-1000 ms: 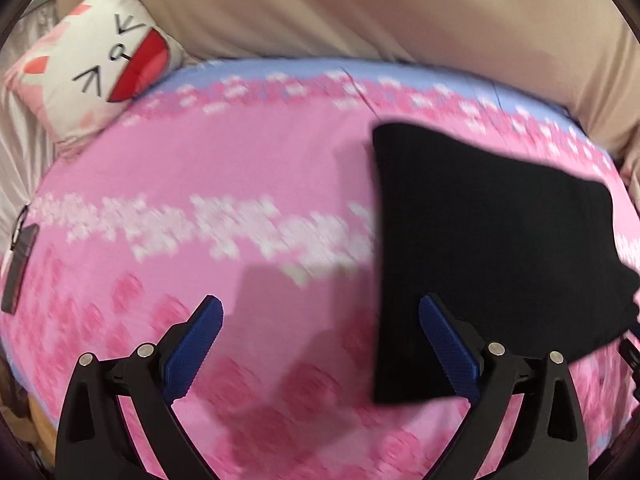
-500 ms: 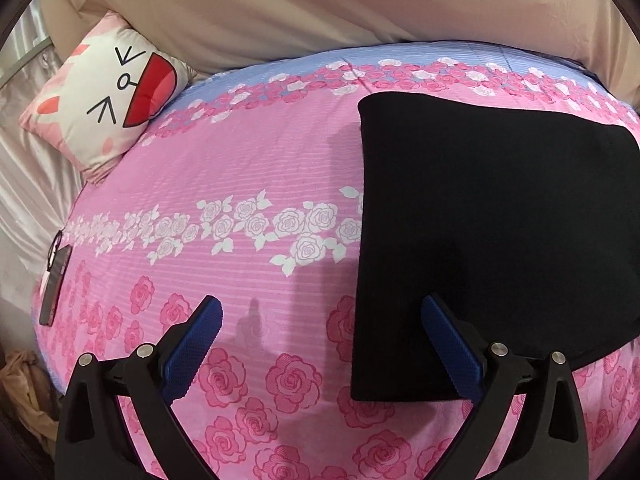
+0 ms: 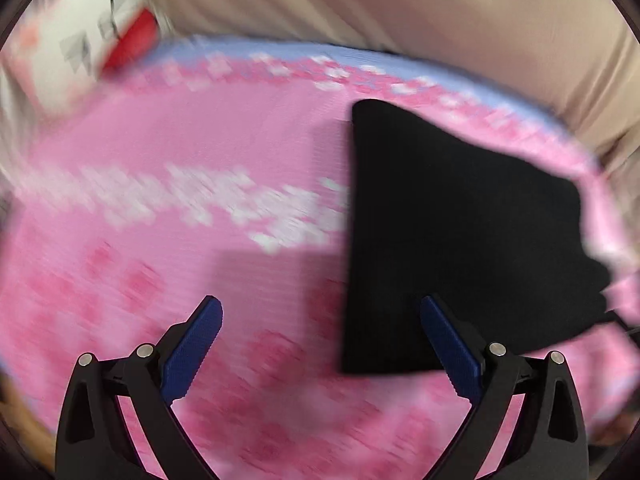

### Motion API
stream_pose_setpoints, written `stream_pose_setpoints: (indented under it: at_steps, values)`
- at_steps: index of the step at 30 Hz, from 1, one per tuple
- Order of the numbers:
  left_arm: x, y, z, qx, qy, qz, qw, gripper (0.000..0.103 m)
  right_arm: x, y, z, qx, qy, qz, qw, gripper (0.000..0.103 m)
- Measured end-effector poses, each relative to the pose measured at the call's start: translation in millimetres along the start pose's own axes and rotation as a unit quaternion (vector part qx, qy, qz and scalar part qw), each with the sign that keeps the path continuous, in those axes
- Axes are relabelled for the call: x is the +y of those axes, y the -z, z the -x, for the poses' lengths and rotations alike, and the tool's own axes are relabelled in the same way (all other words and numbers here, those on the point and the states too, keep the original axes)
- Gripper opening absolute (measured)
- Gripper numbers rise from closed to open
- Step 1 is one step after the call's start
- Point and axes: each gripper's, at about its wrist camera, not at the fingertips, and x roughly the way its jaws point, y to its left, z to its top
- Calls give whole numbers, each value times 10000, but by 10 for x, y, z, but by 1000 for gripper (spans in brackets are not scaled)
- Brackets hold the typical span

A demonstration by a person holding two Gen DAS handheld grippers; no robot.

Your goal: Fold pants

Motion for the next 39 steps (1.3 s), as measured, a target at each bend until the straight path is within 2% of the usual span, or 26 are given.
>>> stream_pose_setpoints:
  at_steps: [1, 2, 3, 4, 5, 6, 8, 11, 13, 14, 16, 17, 18, 19, 21, 24, 26, 28, 30, 31, 33, 34, 35, 36, 37, 39]
  values:
    - [59, 0, -3, 107, 343, 197, 9992, 98, -65, -5, 43, -18, -206, -197, 9996, 80]
    - [113, 4, -27, 228, 679, 405, 9966, 98, -165, -13, 73, -33, -644, -558, 9964, 80]
    - [155, 11, -89, 376, 895, 614, 9934, 98, -203, -28, 79, -48, -879, -734, 9934, 80]
    - [161, 18, -154, 480, 915, 716, 9921, 98, -245, -47, 48, -61, -1139, -943, 9890, 80]
    - [155, 27, -222, 578, 909, 780, 9911, 98, -240, -64, 6, -17, -1173, -971, 9883, 80]
    - [110, 27, -241, 491, 813, 733, 9928, 97, -210, -82, -55, 62, -1110, -928, 9895, 80]
    - [-16, 14, -281, 504, 766, 520, 9944, 97, -147, -129, -226, 260, -1057, -881, 9902, 80]
    - [-212, -2, -362, 475, 456, 201, 9976, 97, -85, -119, -519, 563, -1381, -1123, 9824, 84]
    - [-330, -55, -444, 351, 407, -87, 9985, 95, 101, -121, -602, 460, -1265, -739, 9881, 83]
    - [-384, -60, -467, 281, 392, -210, 9986, 93, 154, -119, -645, 475, -1234, -681, 9889, 69]
    - [-492, -78, -488, 182, 376, -454, 9981, 64, 218, -130, -680, 464, -1267, -685, 9885, 39]
    - [-505, -96, -436, 181, 486, -416, 9978, 54, 233, -160, -617, 360, -1340, -706, 9878, 33]
    - [-491, -106, -342, 141, 536, -426, 9976, 25, 249, -185, -552, 302, -1385, -697, 9874, 32]
    - [-446, -126, -245, 103, 644, -459, 9968, 18, 277, -202, -476, 256, -1446, -661, 9869, 30]
    - [-430, -111, -26, 57, 951, -619, 9935, 16, 345, -186, -304, 203, -1513, -542, 9868, 29]
    - [-434, 113, 211, 257, 1218, -909, 9881, 17, 273, -54, -110, 299, -1479, -456, 9875, 29]
    - [-402, 291, 147, 489, 1203, -898, 9875, 20, 162, 103, -153, 508, -1198, -313, 9910, 34]
    - [-349, 412, -16, 595, 982, -819, 9900, 34, -38, 257, -233, 637, -766, -407, 9942, 45]
    - [-256, 387, 24, 613, 1108, -545, 9904, 35, -152, 295, -111, 484, -986, -780, 9909, 45]
    - [-210, 353, 129, 504, 1079, -471, 9918, 36, -124, 268, 28, 231, -868, -724, 9933, 46]
    - [-139, 231, 441, -160, 271, -576, 9978, 39, 40, 136, 346, -411, -434, -273, 9978, 60]
    - [-127, 182, 539, -430, -113, -605, 9972, 56, 115, 76, 436, -624, -374, -118, 9973, 88]
    - [-97, 118, 633, -737, -505, -592, 9942, 66, 213, -7, 478, -791, -444, 95, 9958, 96]
    - [-48, 44, 709, -1027, -878, -511, 9895, 74, 285, -66, 449, -813, -464, 267, 9953, 96]
    - [-8, -22, 744, -1144, -1091, -391, 9867, 74, 362, -141, 373, -757, -423, 426, 9953, 96]
    - [10, -145, 741, -1221, -994, -295, 9871, 74, 499, -249, 98, -619, -245, 765, 9948, 96]
